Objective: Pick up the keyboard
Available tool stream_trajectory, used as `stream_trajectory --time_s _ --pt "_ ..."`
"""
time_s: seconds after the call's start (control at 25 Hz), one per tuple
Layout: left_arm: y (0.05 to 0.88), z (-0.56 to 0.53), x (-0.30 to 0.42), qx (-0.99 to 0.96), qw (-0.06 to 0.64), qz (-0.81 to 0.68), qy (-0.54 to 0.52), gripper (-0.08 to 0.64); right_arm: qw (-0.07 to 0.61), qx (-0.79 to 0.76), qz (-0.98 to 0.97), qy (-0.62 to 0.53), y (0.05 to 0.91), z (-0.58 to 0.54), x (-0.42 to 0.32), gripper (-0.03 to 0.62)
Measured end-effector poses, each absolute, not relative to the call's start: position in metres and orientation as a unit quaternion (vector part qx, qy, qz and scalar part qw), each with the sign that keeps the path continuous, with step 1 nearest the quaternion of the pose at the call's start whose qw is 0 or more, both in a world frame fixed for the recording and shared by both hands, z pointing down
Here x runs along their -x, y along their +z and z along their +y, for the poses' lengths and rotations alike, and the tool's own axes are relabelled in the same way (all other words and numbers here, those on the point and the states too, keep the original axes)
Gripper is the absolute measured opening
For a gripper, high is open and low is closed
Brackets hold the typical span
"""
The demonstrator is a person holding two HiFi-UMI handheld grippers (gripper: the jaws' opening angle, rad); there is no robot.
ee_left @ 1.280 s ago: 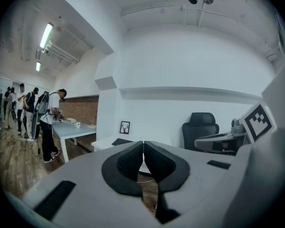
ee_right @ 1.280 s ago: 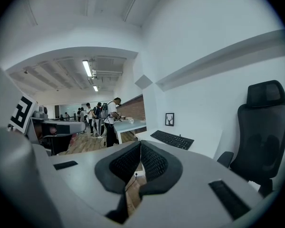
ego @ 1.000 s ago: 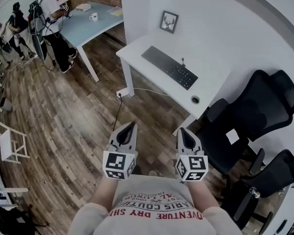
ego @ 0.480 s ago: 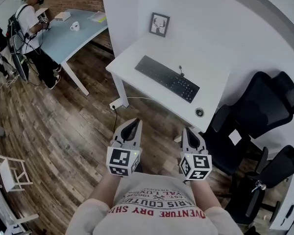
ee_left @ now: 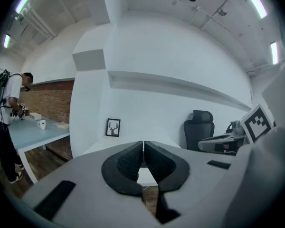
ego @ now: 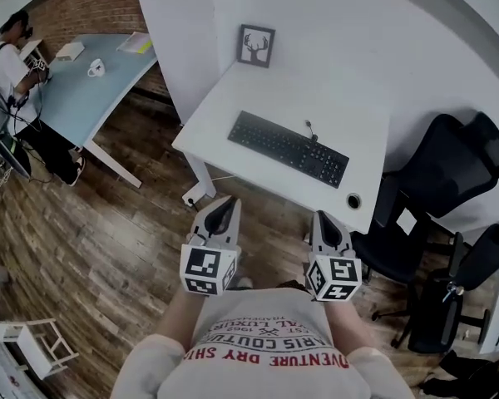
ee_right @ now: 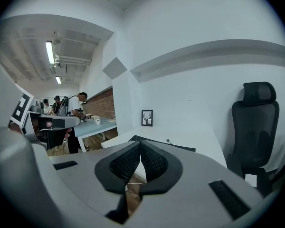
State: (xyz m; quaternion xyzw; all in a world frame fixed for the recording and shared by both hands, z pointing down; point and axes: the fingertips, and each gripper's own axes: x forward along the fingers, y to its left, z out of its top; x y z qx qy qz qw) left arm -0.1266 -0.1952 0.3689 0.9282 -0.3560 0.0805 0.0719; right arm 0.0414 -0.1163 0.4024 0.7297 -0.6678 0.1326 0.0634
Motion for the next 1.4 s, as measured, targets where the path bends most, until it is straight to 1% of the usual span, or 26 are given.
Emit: stream_trajectory --time_s 0.16,0.44,0.8,1.12,1.4 --pt "0.382 -0.223 0.125 -0.931 0.086 -0.343 0.086 0.031 0.069 -0.742 -0.652 0.14 0.41 -0.135 -0.044 0.026" --pt "0.403 -0.27 0.098 -0.935 0.098 -0.326 0.103 0.031 0.067 -0.759 -0.628 0.161 0.429 -0.169 -0.073 0.026" --pt "0.415 -0.336 0.034 -0.936 0.101 -0.308 0.135 0.031 0.045 -0.78 -0.595 0.187 0.445 -0.217 -0.147 0.026" --pt "0.44 -0.389 -0.02 -0.932 0.109 -0.304 0.164 0.031 0.057 -0.784 -0.577 0.22 0.47 -0.249 -0.214 0.026" --pt "0.476 -0.416 -0.035 -0.924 0.136 -0.298 0.199 0.031 0.071 -0.78 -0.566 0.257 0.502 -0.261 -0.242 0.026"
